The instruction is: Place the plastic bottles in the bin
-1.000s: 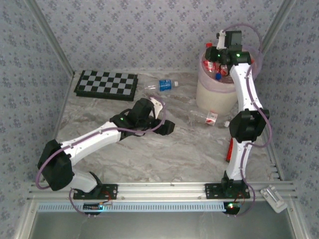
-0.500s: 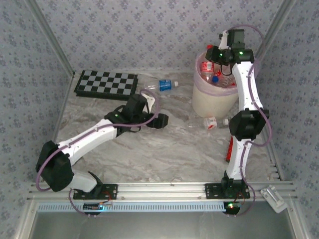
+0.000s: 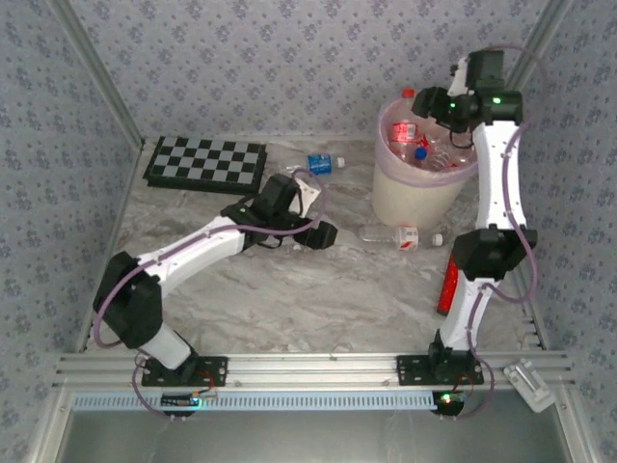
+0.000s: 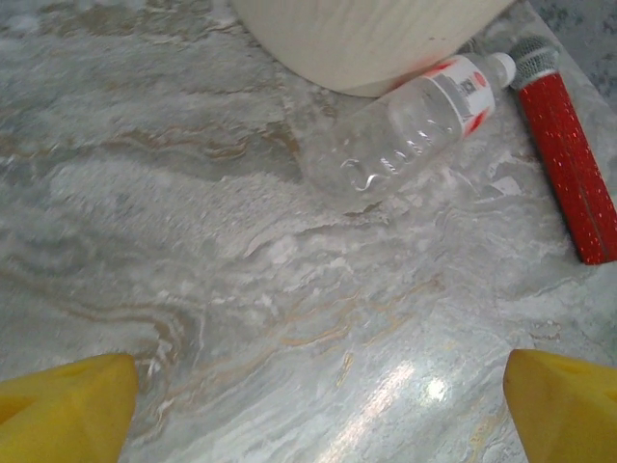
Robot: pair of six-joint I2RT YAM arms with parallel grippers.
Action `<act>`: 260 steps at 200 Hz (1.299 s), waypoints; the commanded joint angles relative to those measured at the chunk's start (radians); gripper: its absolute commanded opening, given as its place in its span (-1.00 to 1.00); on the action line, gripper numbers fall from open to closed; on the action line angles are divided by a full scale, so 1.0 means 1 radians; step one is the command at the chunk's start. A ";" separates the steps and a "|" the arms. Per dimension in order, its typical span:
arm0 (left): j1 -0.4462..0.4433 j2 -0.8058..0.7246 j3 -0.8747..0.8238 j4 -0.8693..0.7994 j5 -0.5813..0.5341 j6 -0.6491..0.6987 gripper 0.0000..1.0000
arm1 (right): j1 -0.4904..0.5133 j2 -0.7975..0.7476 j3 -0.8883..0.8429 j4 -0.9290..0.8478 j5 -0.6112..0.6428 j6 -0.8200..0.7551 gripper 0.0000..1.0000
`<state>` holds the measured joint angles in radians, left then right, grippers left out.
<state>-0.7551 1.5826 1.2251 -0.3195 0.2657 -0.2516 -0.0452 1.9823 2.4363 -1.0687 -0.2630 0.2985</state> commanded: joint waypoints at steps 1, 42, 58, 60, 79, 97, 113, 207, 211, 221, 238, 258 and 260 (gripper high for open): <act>-0.033 0.069 0.087 -0.008 0.062 0.125 0.97 | -0.018 -0.097 0.000 -0.066 0.005 -0.022 0.47; -0.066 0.243 0.260 -0.046 0.133 0.264 0.99 | -0.058 -0.240 -0.152 -0.082 -0.013 -0.059 0.59; -0.074 0.310 0.327 -0.067 0.145 0.324 0.99 | -0.085 -0.344 -0.275 -0.041 -0.065 -0.047 0.59; -0.074 0.319 0.336 -0.071 0.147 0.332 0.99 | -0.089 -0.358 -0.290 -0.035 -0.074 -0.045 0.59; -0.079 0.397 0.415 -0.101 0.177 0.397 0.99 | -0.139 -0.488 -0.452 0.012 -0.177 -0.022 0.58; -0.082 0.462 0.469 -0.106 0.204 0.440 0.99 | -0.188 -0.598 -0.588 0.054 -0.286 0.004 0.58; -0.087 0.526 0.519 -0.111 0.204 0.472 0.99 | -0.240 -0.696 -0.701 0.106 -0.392 0.044 0.57; -0.145 0.747 0.657 -0.078 0.083 0.519 0.99 | -0.419 -0.939 -0.873 0.191 -0.575 0.146 0.60; -0.145 0.758 0.673 -0.089 0.076 0.516 0.98 | -0.423 -0.941 -0.871 0.186 -0.576 0.143 0.60; -0.147 0.782 0.699 -0.108 0.070 0.512 0.94 | -0.436 -0.945 -0.872 0.181 -0.586 0.137 0.60; -0.150 0.796 0.706 -0.105 0.076 0.499 0.83 | -0.447 -0.945 -0.873 0.176 -0.593 0.135 0.60; -0.151 0.792 0.696 -0.101 0.080 0.493 0.64 | -0.450 -0.948 -0.885 0.183 -0.594 0.137 0.60; -0.151 0.793 0.695 -0.100 0.082 0.493 0.61 | -0.451 -0.950 -0.886 0.185 -0.594 0.137 0.60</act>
<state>-0.9031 2.3669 1.8954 -0.3962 0.3454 0.2447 -0.4870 1.0458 1.5669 -0.8928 -0.8204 0.4232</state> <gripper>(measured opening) 0.861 0.800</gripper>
